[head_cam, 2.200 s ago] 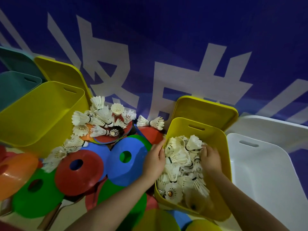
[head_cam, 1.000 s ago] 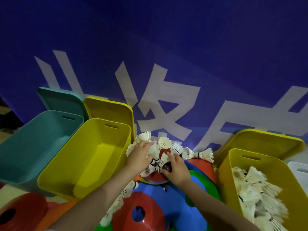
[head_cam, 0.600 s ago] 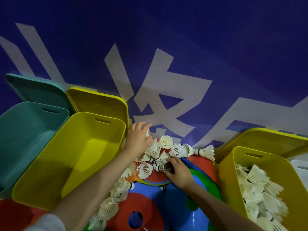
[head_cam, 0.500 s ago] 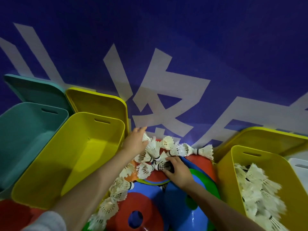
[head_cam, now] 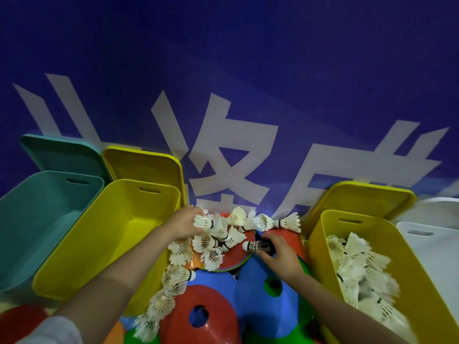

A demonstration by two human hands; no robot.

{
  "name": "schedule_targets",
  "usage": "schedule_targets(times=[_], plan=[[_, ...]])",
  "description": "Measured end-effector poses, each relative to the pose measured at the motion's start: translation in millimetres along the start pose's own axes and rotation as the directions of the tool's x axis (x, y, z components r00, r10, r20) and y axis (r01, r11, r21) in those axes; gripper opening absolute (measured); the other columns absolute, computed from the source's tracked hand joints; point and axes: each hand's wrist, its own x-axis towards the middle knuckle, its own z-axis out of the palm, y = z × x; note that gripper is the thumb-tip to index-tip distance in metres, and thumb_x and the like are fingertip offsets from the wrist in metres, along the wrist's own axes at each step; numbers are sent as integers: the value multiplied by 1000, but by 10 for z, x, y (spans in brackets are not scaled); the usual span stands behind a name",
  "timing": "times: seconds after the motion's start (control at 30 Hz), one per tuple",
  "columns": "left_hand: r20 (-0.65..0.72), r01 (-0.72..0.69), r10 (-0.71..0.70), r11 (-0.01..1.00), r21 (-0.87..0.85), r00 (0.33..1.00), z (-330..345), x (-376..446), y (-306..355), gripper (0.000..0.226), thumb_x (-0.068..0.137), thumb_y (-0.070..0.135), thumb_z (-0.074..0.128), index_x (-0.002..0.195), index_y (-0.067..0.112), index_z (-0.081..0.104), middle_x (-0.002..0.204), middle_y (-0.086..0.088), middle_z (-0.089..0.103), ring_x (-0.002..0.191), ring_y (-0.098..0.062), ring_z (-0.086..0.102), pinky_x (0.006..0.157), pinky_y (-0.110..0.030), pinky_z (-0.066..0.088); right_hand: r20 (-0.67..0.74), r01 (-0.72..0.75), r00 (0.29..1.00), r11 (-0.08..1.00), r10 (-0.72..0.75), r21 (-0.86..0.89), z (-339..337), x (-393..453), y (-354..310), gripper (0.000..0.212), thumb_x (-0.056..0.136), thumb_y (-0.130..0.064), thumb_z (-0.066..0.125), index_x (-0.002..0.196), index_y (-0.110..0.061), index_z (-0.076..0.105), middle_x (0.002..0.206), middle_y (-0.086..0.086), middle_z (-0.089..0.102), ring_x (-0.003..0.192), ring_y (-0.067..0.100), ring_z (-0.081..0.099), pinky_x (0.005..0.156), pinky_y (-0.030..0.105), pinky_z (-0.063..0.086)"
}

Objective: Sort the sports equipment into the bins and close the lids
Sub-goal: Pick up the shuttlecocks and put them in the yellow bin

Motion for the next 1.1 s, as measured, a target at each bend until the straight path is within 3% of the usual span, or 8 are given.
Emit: schedule_targets(times=[0.2,0.33,0.57,0.73,0.9,0.97,1.1], plan=[[-270,-12,-7,998,-67,963,-210,-361,218,46,77,41,72,116,23,57,113,2,58,98,-14,55,79,-29,48,-165,-11,985,975,48,220,-312,-282,63,25,83,-33,71,106,-34,62,101,-15,66,93,0,61,84,27,53],[-259,-128,109,990,-60,960,-203,-555,662,46,79,43,70,119,26,55,114,6,56,102,-12,54,81,-27,46,-267,-22,957,946,113,324,-608,-494,112,20,84,-25,71,101,-29,62,93,-15,65,84,-7,60,76,13,50],[-213,-225,169,934,-276,962,169,-640,1681,57,71,46,67,124,26,58,121,0,55,113,-15,52,92,-21,37,-326,-2,932,903,157,429,-1150,-745,591,29,84,-21,71,111,-19,61,106,2,65,94,14,65,81,36,54],[-168,-282,235,887,-365,957,528,-696,2366,37,80,24,71,117,22,65,100,5,55,93,-11,55,73,-14,37,-358,-37,918,936,170,349,-1645,-981,1145,25,85,-19,70,108,-25,63,102,1,56,94,13,61,82,35,52],[-132,-283,251,879,-384,959,904,-602,2884,34,83,34,69,115,25,64,104,7,63,97,-11,59,78,-25,44,-377,-192,892,965,247,178,-2037,-1219,1756,28,87,-36,65,110,-21,63,99,-3,62,91,14,60,75,29,46],[-109,-270,247,892,-363,963,1033,-516,3074,35,83,42,65,114,25,63,105,6,66,97,-13,61,79,-31,48,-353,-184,910,975,217,125,-2129,-1308,1933,26,87,-37,64,110,-25,63,99,-6,65,92,12,62,73,27,45],[-88,-232,216,921,-312,973,1221,-227,3373,44,86,43,61,123,19,58,115,0,63,102,-17,59,77,-29,45,-286,-96,953,995,98,21,-2228,-1340,2082,34,90,-35,61,122,-25,57,108,-7,59,98,11,59,80,23,44]])
